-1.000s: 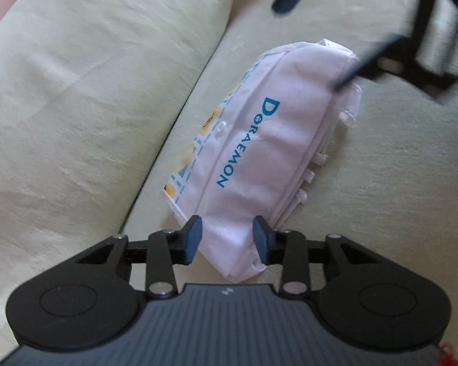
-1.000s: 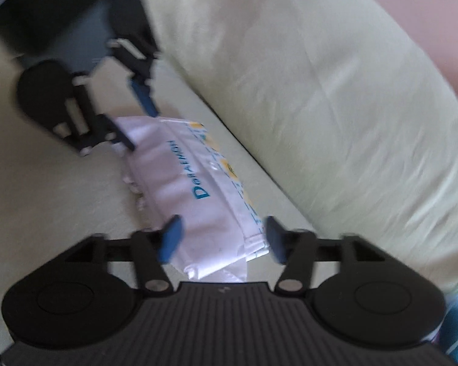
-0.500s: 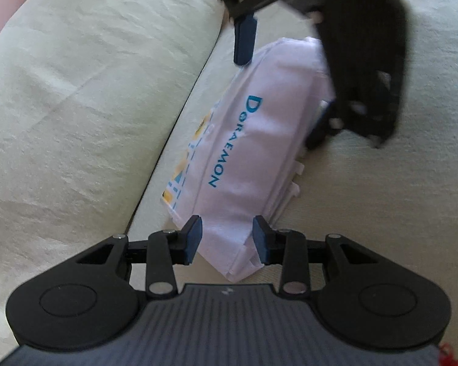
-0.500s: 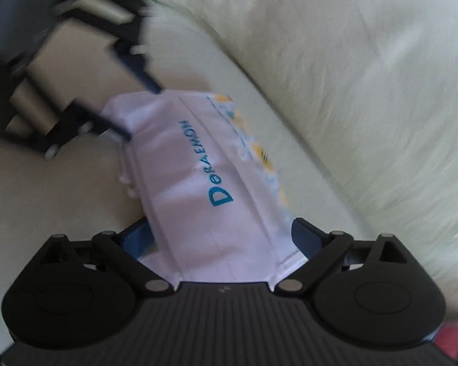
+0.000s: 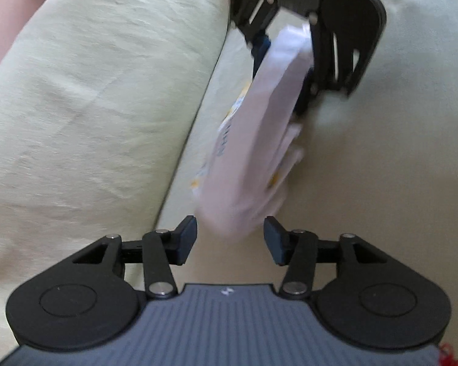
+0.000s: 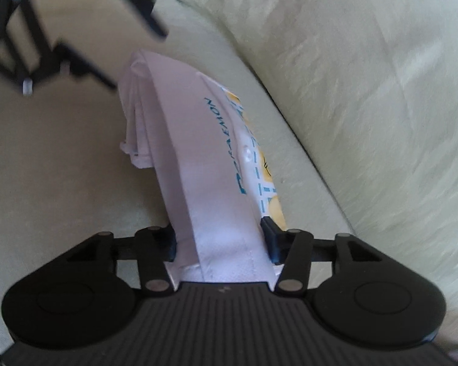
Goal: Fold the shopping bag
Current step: 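Grasp the folded Doraemon bag with the right gripper and lift it, then carry the held bag with the right gripper over the cardboard box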
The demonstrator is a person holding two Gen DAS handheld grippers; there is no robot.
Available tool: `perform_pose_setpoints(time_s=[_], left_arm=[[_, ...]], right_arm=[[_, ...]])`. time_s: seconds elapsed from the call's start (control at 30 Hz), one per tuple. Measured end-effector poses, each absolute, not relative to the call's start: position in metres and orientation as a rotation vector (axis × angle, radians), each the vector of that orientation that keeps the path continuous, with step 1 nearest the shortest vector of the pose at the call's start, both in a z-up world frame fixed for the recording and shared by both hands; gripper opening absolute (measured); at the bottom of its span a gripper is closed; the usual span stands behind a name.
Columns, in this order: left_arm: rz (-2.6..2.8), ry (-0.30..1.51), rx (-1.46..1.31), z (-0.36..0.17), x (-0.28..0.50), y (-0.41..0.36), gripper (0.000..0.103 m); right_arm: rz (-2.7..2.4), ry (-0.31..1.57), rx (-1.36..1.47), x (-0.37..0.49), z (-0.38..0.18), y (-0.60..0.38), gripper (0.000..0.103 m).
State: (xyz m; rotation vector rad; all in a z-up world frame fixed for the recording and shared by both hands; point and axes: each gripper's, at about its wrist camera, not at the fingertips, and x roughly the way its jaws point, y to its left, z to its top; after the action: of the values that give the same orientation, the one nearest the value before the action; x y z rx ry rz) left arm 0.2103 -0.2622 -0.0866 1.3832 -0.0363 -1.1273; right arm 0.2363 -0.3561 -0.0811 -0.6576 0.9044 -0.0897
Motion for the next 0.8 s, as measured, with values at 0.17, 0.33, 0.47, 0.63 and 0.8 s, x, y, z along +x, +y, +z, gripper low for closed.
perform_pose_setpoints(time_s=[0.17,0.33,0.47,0.63,0.8], left_arm=[[-1.135,-0.191,1.551,-0.113,0.214,-0.252,0.061],[-1.144,-0.299,1.543,-0.131,0.226,-0.265,0.062],[-1.203,-0.380,1.516,-0.133,0.232,-0.278,0.058],[-1.310,-0.342,1.497,-0.134,0.234,-0.293,0.033],[-1.340,-0.259,1.447,-0.123,0.235,-0.299,0.031]], right_arm=[[-0.073,0.875,-0.721,0.233,-0.084,-0.348,0.046],[-0.030,0.846,-0.762,0.226,-0.086,-0.352,0.046],[0.017,0.840,-0.763,0.221,-0.082,-0.355,0.046],[0.054,0.825,-0.762,0.219,-0.079,-0.364,0.049],[0.011,0.785,-0.818,0.215,-0.080,-0.360,0.059]])
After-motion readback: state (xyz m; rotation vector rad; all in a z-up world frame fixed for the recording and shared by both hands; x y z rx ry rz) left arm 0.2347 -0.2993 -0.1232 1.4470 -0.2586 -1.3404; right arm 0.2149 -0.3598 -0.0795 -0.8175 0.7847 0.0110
